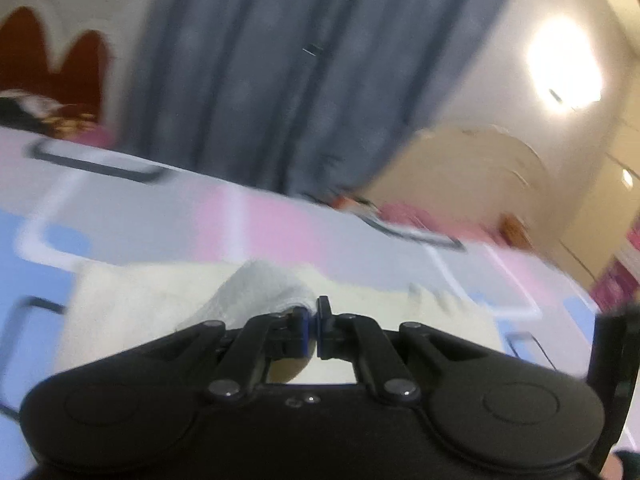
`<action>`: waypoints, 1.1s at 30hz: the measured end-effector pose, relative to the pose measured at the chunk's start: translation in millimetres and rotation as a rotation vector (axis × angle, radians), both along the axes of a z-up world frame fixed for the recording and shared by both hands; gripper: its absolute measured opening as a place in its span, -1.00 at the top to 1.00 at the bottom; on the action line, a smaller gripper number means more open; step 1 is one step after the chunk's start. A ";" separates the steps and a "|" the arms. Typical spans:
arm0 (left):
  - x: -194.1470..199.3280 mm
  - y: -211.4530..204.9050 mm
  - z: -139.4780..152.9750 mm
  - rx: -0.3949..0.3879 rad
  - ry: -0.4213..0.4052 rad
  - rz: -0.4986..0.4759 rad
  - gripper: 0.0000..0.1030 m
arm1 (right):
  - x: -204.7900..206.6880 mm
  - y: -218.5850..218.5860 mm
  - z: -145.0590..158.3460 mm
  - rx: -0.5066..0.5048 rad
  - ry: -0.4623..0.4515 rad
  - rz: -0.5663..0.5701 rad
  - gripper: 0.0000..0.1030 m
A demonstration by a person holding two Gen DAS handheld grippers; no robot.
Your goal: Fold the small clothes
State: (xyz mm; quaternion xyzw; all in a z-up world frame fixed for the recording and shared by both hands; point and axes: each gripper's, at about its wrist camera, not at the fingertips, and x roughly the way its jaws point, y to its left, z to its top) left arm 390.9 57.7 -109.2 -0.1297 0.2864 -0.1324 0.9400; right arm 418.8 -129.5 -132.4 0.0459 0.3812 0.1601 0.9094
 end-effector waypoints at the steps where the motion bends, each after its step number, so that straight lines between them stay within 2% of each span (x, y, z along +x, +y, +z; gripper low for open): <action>1: 2.6 -14.9 -4.9 0.009 0.012 -0.034 0.95 | -2.1 -9.8 0.9 0.000 -0.001 -0.012 -0.44; 3: 0.5 -38.6 -17.4 0.044 0.038 -0.075 0.93 | -4.8 -27.3 1.8 -0.003 0.000 -0.033 -0.44; 5: 2.2 -51.9 -29.3 0.075 0.080 -0.097 0.66 | -8.3 -44.8 2.3 -0.004 0.003 -0.061 -0.44; 6: 2.3 -56.2 -34.7 0.083 0.106 -0.106 0.36 | -10.3 -51.6 2.6 -0.005 0.001 -0.070 -0.44; 7: 0.9 -55.8 -38.0 0.086 0.124 -0.111 -0.03 | -12.5 -57.7 3.3 -0.008 -0.002 -0.081 -0.44; 8: -6.9 -56.6 -37.5 0.086 0.126 -0.109 -0.20 | -14.7 -62.3 4.7 -0.012 -0.007 -0.084 -0.44; 9: -11.4 -52.8 -35.7 0.084 0.114 -0.102 -0.57 | -16.9 -65.5 6.8 -0.014 -0.014 -0.086 -0.44; 10: -16.2 -51.7 -33.1 0.087 0.101 -0.095 -0.75 | -20.4 -67.5 8.2 -0.010 -0.019 -0.084 -0.44; 15: -29.4 -22.1 -15.1 0.112 0.087 -0.044 -0.74 | -28.1 -57.5 18.2 0.009 -0.037 -0.029 -0.45; 19: -43.1 20.1 -8.5 0.154 0.073 0.083 -0.74 | -36.4 -28.0 25.8 -0.006 -0.076 0.062 -0.46; 21: -43.8 41.9 -11.6 0.182 0.095 0.166 -0.70 | -39.7 -7.0 25.4 -0.022 -0.088 0.116 -0.51; 25: -41.5 69.3 -20.7 0.175 0.134 0.260 -0.68 | -48.1 31.8 13.1 -0.131 -0.121 0.205 -0.53; 28: -43.0 73.6 -25.9 0.190 0.135 0.267 -0.69 | -54.3 48.3 1.4 -0.222 -0.150 0.239 -0.52; 30: -42.1 71.2 -28.9 0.198 0.134 0.256 -0.69 | -54.2 52.2 -2.9 -0.234 -0.159 0.245 -0.51; 31: -41.2 70.3 -30.5 0.199 0.134 0.254 -0.69 | -53.5 52.0 -3.8 -0.228 -0.164 0.236 -0.36; 32: -41.8 71.5 -30.1 0.197 0.134 0.253 -0.69 | -49.7 49.3 -4.9 -0.212 -0.155 0.228 -0.07; 33: -40.4 70.6 -30.2 0.193 0.135 0.252 -0.69 | -46.4 49.1 -4.9 -0.193 -0.143 0.218 0.05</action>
